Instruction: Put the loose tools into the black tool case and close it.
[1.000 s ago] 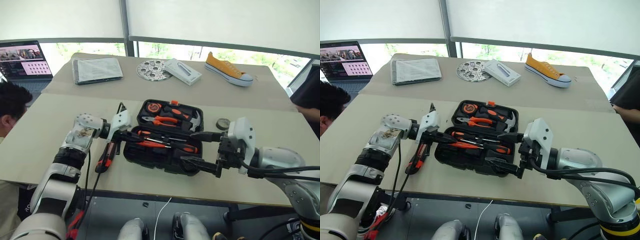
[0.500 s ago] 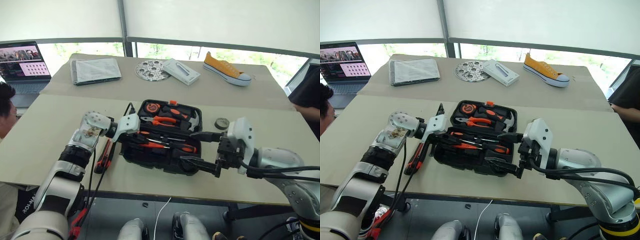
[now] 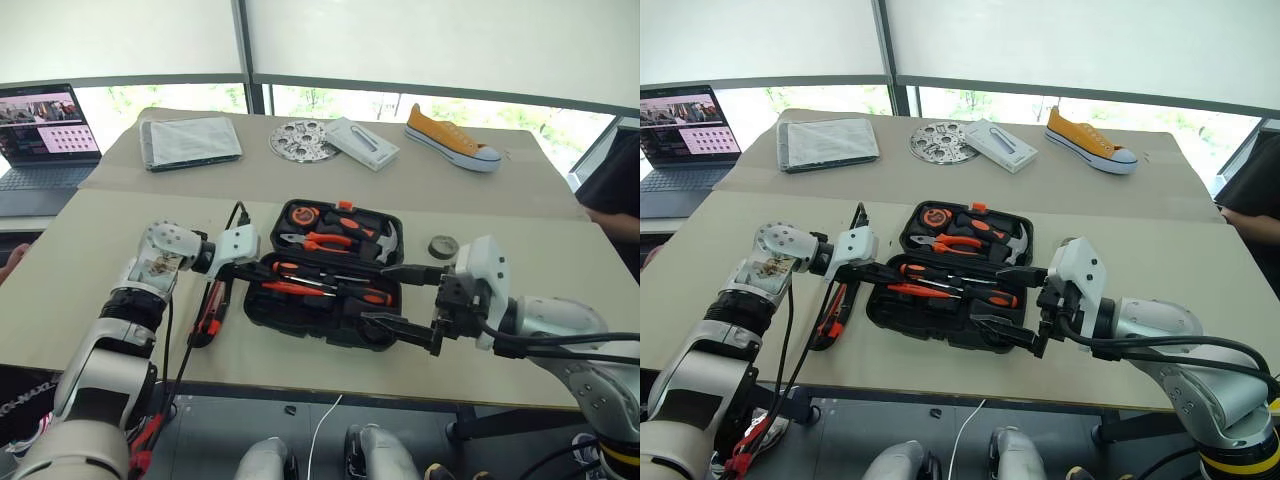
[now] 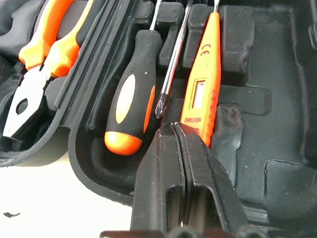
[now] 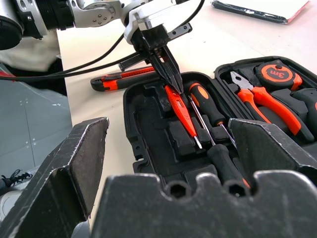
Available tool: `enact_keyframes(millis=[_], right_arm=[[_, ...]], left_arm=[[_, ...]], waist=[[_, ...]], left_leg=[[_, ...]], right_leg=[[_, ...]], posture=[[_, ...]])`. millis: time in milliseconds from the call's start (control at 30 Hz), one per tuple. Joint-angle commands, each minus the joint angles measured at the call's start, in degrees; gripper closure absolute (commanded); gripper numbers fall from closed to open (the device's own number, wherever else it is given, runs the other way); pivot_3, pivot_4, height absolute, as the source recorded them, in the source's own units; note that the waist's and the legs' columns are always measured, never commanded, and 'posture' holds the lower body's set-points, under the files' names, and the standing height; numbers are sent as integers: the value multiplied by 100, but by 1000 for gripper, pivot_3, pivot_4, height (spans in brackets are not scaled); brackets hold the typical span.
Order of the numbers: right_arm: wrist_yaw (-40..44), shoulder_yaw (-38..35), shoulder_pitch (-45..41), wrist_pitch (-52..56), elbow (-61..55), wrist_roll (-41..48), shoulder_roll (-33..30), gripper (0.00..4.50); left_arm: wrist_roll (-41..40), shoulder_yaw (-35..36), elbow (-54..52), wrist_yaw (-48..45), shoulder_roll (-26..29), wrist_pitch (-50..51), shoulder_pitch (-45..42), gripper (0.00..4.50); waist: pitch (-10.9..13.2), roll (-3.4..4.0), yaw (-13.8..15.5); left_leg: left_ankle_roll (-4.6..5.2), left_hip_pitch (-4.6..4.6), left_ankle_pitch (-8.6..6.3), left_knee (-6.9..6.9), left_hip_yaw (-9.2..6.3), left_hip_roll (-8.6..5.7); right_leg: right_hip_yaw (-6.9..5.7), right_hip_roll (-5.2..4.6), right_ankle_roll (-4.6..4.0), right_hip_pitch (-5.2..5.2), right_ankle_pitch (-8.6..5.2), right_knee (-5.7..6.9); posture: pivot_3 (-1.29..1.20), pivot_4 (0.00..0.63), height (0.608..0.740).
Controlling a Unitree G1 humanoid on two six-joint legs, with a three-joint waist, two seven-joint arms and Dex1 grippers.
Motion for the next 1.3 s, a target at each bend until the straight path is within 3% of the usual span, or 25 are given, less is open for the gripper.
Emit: enact_keyframes(millis=[33,333,733,967,1133,1300], right_arm=[[-10,-86,-64,-14,-70,83,18,0],[-45,-48,-51,-18,-89,60,24,0],[-102,-133,17,24,-37,105,37,0],[-123,-109,36,15,-4,73,52,0],[-146,-35,99,12,-38,47,112,0],[-141,-2,113,9,-51,34,133,0]], left_arm=[[-347,211,-407,-131,-120,448,-209,4427],[-224,55,-613,53,-404,476,29,4427],[252,-162,372,355,-413,-539,265,4427],[-31,153,-216,524,-378,-420,427,4427],[-496,620,-1146,867,-345,285,609,4427],[-486,580,-1616,1010,-292,625,1003,4427]], waist=[[1,-1,5],[1,-1,6],[-1,-1,-7],[-2,0,-5],[-1,-1,-1],[-1,0,3]], left_leg=[[0,-2,0,0,-1,0],[1,-4,0,0,-1,-2],[1,9,-1,-1,1,0],[2,8,-1,-1,-1,1],[2,-1,-1,-1,-6,1],[2,-1,-1,0,-7,0]], right_leg=[[0,0,0,0,0,-1],[-1,0,0,0,0,-3],[2,-1,-1,4,1,0],[3,-2,-2,4,1,0],[4,-4,-2,2,2,-3],[2,-5,-1,2,2,-4]], posture=[[0,150,733],[0,150,733],[0,150,733],[0,150,733],[0,150,733],[0,150,733]])
